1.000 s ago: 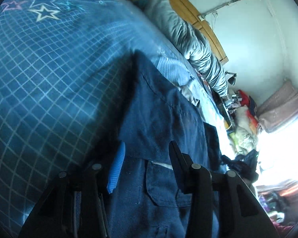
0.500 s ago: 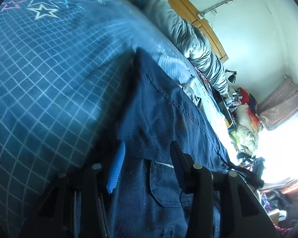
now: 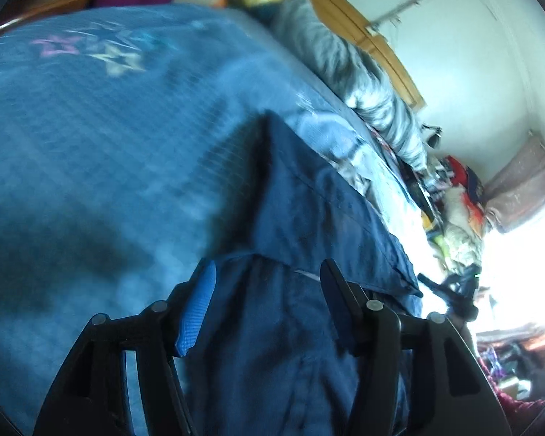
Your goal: Fold small clothes
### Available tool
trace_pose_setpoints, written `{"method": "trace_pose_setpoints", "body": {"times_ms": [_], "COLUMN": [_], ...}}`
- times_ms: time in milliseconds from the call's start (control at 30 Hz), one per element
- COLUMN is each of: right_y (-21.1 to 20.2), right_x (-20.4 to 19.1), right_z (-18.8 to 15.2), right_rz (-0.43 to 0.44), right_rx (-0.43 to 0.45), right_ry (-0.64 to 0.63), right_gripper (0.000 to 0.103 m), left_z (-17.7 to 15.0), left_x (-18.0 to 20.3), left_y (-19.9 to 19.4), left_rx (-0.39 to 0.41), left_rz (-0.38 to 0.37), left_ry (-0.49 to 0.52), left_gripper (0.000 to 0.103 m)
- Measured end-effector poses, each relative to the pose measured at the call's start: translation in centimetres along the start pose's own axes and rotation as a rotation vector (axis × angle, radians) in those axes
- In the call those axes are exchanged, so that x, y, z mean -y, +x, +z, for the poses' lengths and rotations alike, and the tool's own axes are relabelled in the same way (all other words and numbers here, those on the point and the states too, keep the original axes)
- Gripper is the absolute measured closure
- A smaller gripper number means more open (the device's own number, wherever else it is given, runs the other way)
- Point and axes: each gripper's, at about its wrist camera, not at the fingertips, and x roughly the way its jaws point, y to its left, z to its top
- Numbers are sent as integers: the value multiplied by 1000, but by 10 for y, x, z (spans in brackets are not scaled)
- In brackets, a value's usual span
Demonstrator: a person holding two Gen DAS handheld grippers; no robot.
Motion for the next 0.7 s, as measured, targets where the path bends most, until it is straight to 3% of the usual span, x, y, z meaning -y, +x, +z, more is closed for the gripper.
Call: {"method": "trace_pose_setpoints", "body": {"times_ms": [33,100,200,267,367,533,700], "right_y": [0,-10,-54,-86,-124,-164,-175], "right_x": [-4,-7,-7,-4,0,14,23], "right_z": [-3,-5,-26,-53,-104,-190,-227], "right_rz": [-18,-30,6,16,37,-20,-20], "right_rx": [33,20,64,81,68,20,42], "right_ry": [-39,-26,-14,-9,32,123,246], "right_gripper": [58,55,53,46,44,40,39], "left_z": [-2,-9,-27,-41,-64,-99,-107], "left_x": [-6,-22,-42,-50,-57,-58,-41], "left_y": [-9,-31,-59,-70,-76,-76,-76], "left_rx": [5,8,-17,-54,-110,-190,-163], "left_rz": [16,37,39,10,-47,-73,-77], "left_ry": [-11,-37,-65,-77,-81,-52,-9], "left_gripper": [42,42,40,39,38,38,38]}}
